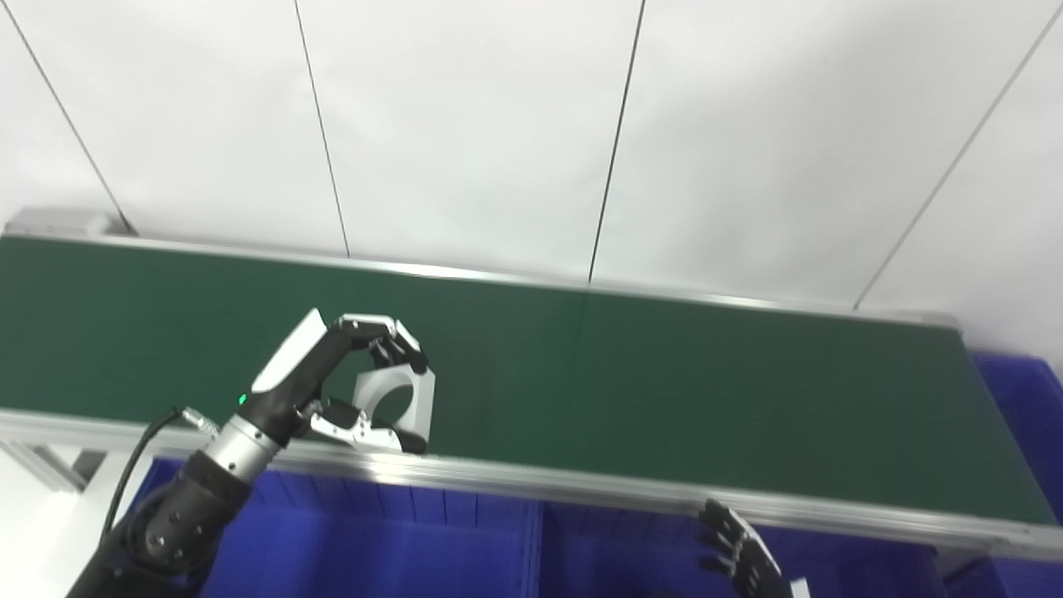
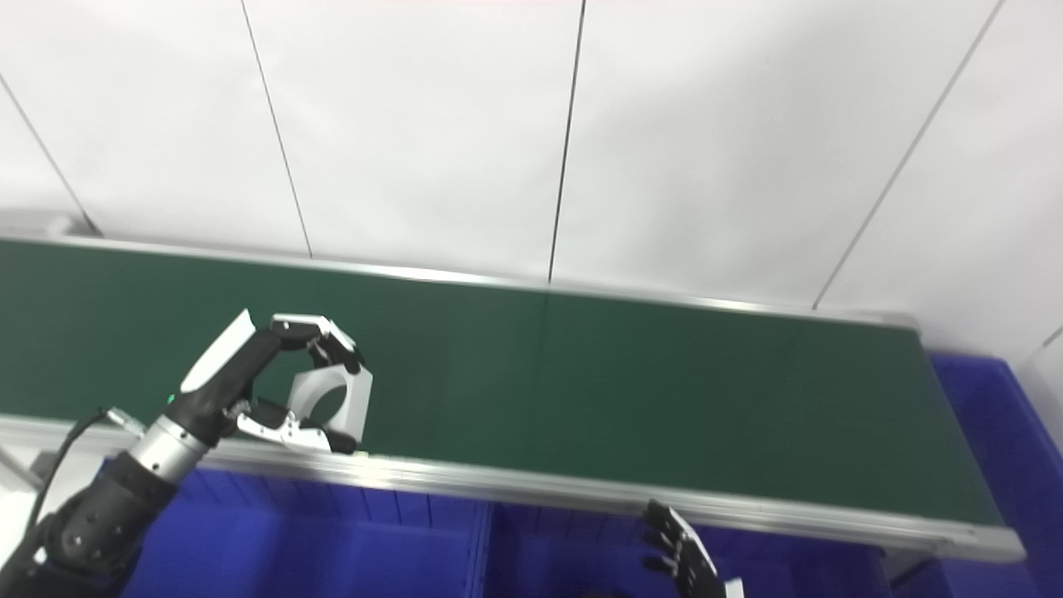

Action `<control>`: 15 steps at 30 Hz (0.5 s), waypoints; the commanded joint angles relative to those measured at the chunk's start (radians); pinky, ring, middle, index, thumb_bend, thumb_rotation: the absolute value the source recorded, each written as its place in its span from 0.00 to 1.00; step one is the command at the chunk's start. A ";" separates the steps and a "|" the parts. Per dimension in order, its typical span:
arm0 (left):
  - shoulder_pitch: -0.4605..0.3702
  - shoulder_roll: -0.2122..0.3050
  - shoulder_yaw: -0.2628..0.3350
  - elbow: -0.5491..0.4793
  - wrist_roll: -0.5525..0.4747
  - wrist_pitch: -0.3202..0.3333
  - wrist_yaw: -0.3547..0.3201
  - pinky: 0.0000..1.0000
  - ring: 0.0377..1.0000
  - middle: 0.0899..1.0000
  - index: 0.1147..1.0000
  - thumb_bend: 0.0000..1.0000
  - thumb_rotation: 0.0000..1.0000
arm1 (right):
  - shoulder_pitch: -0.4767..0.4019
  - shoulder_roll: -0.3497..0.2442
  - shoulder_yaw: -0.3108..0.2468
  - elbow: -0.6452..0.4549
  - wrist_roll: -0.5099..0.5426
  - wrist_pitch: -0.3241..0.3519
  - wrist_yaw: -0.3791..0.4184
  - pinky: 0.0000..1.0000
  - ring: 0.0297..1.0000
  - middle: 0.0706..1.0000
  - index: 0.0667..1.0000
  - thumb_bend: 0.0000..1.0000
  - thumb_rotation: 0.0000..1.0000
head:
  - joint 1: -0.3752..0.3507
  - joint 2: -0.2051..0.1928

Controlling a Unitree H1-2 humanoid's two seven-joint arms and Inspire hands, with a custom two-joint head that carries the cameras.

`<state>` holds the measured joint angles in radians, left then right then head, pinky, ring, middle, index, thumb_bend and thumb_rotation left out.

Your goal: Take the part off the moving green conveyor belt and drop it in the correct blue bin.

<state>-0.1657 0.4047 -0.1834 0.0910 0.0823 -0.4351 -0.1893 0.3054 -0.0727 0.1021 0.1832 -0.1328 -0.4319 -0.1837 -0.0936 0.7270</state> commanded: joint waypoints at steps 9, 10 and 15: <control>0.087 -0.003 0.027 -0.039 -0.071 -0.022 -0.068 0.33 0.42 0.47 0.42 0.47 0.00 | 0.009 0.004 -0.018 -0.059 0.001 -0.023 0.034 0.65 0.75 0.78 0.80 0.66 0.12 | 0.017 0.051; 0.095 -0.003 0.025 -0.033 -0.073 -0.021 -0.075 0.33 0.42 0.47 0.42 0.47 0.00 | 0.009 0.005 -0.019 -0.062 -0.005 -0.017 0.033 0.65 0.75 0.78 0.80 0.66 0.13 | 0.019 0.059; 0.124 -0.011 0.027 -0.023 -0.053 -0.009 -0.089 0.34 0.42 0.47 0.40 0.47 0.00 | 0.009 0.008 -0.021 -0.070 -0.025 -0.016 0.033 0.64 0.74 0.78 0.80 0.66 0.15 | 0.032 0.088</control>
<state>-0.0368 0.3972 -0.1657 0.0854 0.0315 -0.4314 -0.2799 0.3141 -0.0712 0.0860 0.1426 -0.1526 -0.4315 -0.1611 -0.0630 0.8144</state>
